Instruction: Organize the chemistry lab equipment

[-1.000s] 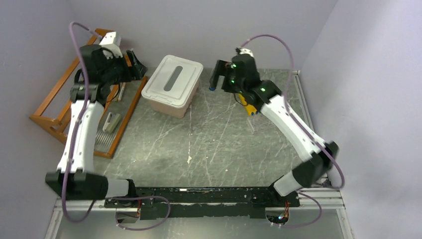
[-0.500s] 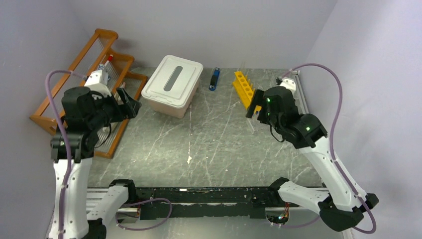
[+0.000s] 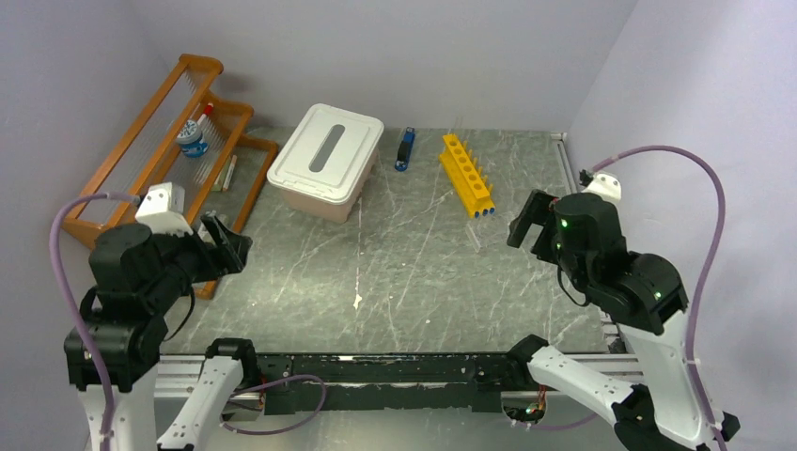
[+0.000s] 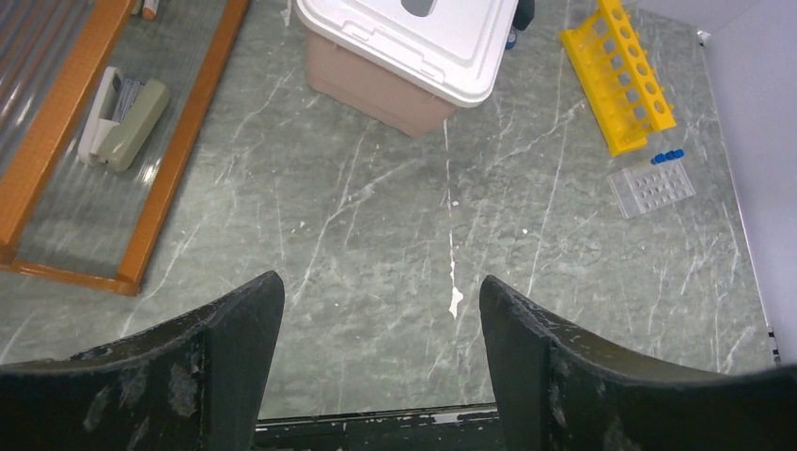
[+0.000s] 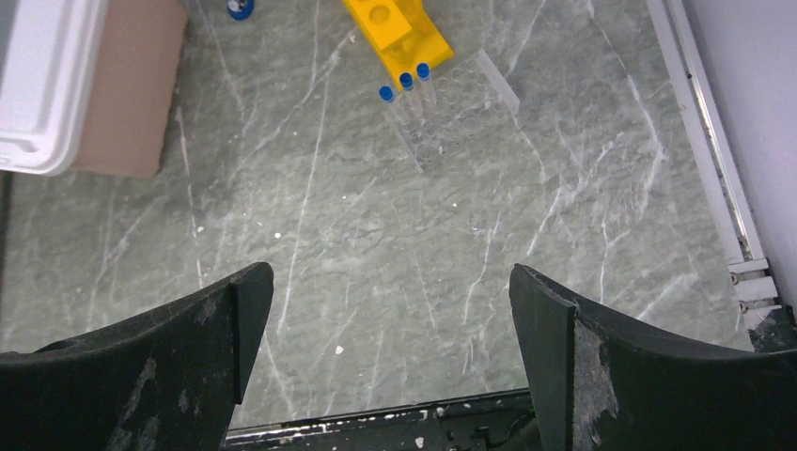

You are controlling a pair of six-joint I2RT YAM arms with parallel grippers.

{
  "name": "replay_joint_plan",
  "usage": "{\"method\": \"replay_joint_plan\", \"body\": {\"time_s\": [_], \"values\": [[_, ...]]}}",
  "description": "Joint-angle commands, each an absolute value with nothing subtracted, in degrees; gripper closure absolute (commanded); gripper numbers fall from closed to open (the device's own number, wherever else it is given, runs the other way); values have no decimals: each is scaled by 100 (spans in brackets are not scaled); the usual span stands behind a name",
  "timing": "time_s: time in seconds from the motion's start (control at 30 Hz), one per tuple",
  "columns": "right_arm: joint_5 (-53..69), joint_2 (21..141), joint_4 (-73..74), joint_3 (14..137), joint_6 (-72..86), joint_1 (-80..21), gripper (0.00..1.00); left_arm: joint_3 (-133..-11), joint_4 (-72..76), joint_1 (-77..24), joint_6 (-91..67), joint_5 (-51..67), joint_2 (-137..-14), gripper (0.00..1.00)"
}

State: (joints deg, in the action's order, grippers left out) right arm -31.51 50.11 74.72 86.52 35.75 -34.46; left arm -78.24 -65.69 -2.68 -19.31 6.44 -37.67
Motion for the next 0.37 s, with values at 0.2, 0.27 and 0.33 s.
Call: {"method": "replay_joint_plan", "body": {"time_s": [0.2,0.27,0.33], "values": [[-3238,4761,7787,9013,3343,-3419,0,-7374,-6367,-302,-1777,442,-3236,18],[-3292,4836,7901,9058,3468,-3402,0,-7366,-6384,-312,-1779,427,-3238,18],[-3328,4866,7950,9105,3507,-3392,0,-7374,-6391,-304,-1770,408,-3229,18]]}}
